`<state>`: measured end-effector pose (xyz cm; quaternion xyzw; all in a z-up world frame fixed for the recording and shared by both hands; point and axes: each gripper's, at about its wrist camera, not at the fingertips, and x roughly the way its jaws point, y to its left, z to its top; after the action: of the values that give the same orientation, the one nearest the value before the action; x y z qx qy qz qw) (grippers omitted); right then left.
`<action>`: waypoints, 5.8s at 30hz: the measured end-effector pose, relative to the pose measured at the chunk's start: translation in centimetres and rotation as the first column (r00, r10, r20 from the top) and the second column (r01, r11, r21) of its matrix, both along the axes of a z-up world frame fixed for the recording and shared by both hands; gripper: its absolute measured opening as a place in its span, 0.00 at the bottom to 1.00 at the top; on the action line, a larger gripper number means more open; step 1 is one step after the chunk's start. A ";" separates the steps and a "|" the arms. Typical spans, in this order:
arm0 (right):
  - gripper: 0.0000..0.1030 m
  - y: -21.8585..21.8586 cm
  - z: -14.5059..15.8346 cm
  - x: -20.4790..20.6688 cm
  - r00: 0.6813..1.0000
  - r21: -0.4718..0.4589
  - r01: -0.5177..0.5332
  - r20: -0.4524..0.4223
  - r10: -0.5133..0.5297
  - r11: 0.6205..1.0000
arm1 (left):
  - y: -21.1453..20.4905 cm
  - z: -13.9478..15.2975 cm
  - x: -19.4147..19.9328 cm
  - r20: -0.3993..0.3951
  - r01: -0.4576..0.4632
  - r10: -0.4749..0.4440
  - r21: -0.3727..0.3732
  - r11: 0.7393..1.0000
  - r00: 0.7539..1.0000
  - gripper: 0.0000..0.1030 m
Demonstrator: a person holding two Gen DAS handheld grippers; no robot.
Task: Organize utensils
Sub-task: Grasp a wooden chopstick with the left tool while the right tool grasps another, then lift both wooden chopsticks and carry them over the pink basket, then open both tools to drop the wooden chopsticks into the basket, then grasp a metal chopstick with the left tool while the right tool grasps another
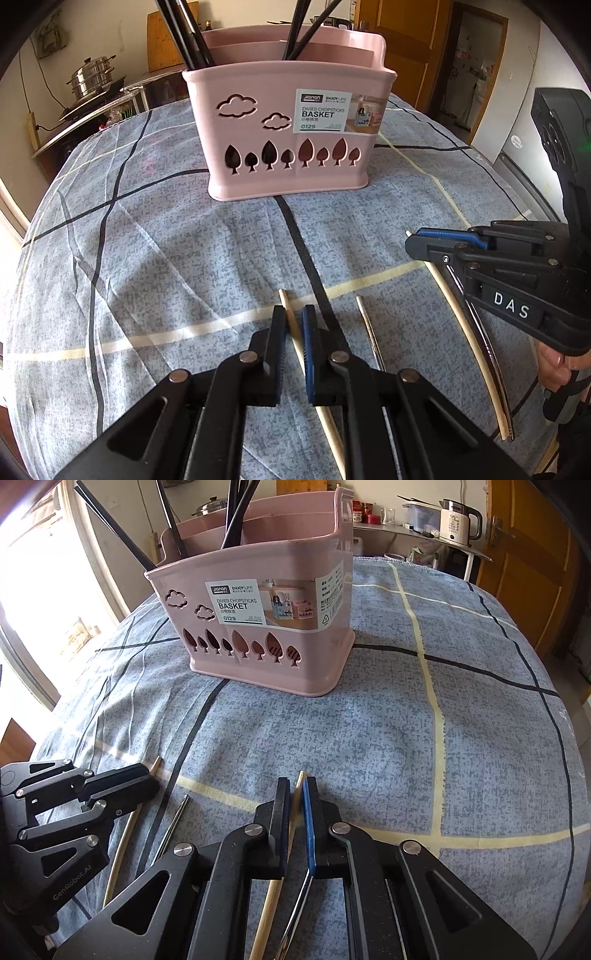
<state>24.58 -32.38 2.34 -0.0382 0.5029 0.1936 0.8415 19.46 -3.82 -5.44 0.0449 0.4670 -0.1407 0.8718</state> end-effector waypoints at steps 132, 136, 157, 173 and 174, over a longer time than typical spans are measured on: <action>0.12 -2.9 15.6 -5.2 0.892 0.229 -0.062 0.449 -0.049 0.971 | 7.8 16.0 -4.2 0.412 -0.003 0.122 -0.277 0.961 0.903 0.26; 0.12 -3.5 14.5 -6.6 0.895 0.221 -0.053 0.442 -0.051 0.974 | 7.1 13.8 -5.7 0.383 -0.005 0.115 -0.276 0.961 0.917 0.26; 0.12 -4.9 6.6 -7.3 0.965 0.175 0.010 0.257 -0.056 0.985 | 2.2 4.7 -6.1 0.154 0.008 0.025 -0.206 0.979 0.988 0.26; 0.12 -3.7 0.8 -4.6 0.997 0.088 0.013 0.072 -0.019 0.996 | -1.4 -0.1 -2.9 -0.022 0.016 -0.020 -0.160 0.987 1.000 0.26; 0.12 -3.6 0.6 -4.4 0.998 0.079 0.014 0.065 -0.020 0.997 | -1.6 -0.2 -2.8 -0.017 0.017 -0.020 -0.155 0.988 1.000 0.26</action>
<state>20.17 -35.99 2.92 -0.0070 0.4673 0.2047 0.8601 16.63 -5.40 -5.63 -0.0201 0.4624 -0.1850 0.8670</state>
